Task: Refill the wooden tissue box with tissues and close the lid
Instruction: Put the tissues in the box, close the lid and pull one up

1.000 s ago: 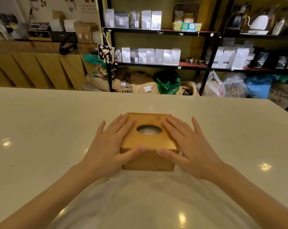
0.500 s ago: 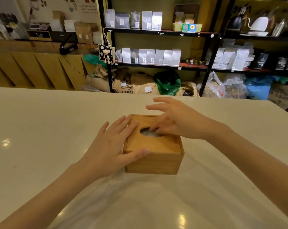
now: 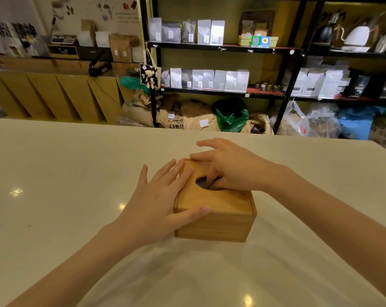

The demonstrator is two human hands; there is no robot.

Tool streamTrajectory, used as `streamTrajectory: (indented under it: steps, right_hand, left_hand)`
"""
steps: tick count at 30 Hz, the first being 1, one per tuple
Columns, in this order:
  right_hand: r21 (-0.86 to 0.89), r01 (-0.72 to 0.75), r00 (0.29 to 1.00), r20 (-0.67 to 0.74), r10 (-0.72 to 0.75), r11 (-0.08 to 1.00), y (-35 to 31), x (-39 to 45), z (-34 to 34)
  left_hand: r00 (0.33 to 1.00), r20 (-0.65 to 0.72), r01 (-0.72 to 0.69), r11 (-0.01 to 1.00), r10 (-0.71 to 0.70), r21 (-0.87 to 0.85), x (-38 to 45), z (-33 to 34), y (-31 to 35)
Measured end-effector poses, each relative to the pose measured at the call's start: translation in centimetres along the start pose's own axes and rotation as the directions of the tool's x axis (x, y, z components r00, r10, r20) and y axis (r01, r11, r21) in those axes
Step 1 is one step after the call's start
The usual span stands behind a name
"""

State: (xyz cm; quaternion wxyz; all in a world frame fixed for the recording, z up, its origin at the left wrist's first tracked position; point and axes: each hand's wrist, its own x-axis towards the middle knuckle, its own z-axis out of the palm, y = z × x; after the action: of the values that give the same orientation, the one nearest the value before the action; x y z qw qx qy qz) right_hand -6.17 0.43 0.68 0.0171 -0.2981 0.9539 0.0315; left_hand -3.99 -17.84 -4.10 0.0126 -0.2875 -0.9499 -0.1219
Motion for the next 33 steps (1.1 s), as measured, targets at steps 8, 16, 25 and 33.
streamTrajectory:
  steps: [8,16,25,33]
  right_hand:
    - [0.052,0.040,0.996,-0.076,-0.036,0.998,0.5,0.0,0.8]
    - [0.092,0.079,0.981,-0.186,-0.060,0.993,0.7,-1.0,0.7]
    - [0.128,0.050,0.975,-0.222,-0.021,0.991,-0.3,-1.8,-0.2]
    - [-0.028,0.008,0.966,-0.260,-0.015,1.000,-1.3,-3.1,-0.7]
  left_hand:
    - [1.000,-0.003,0.006,1.000,-0.006,0.000,0.0,0.0,0.0]
    - [1.000,-0.007,0.007,1.000,-0.007,-0.026,0.0,0.0,0.1]
    - [1.000,-0.006,0.002,1.000,-0.002,-0.018,0.0,0.1,0.1]
    - [1.000,-0.002,0.009,1.000,-0.009,-0.005,0.2,0.0,0.2]
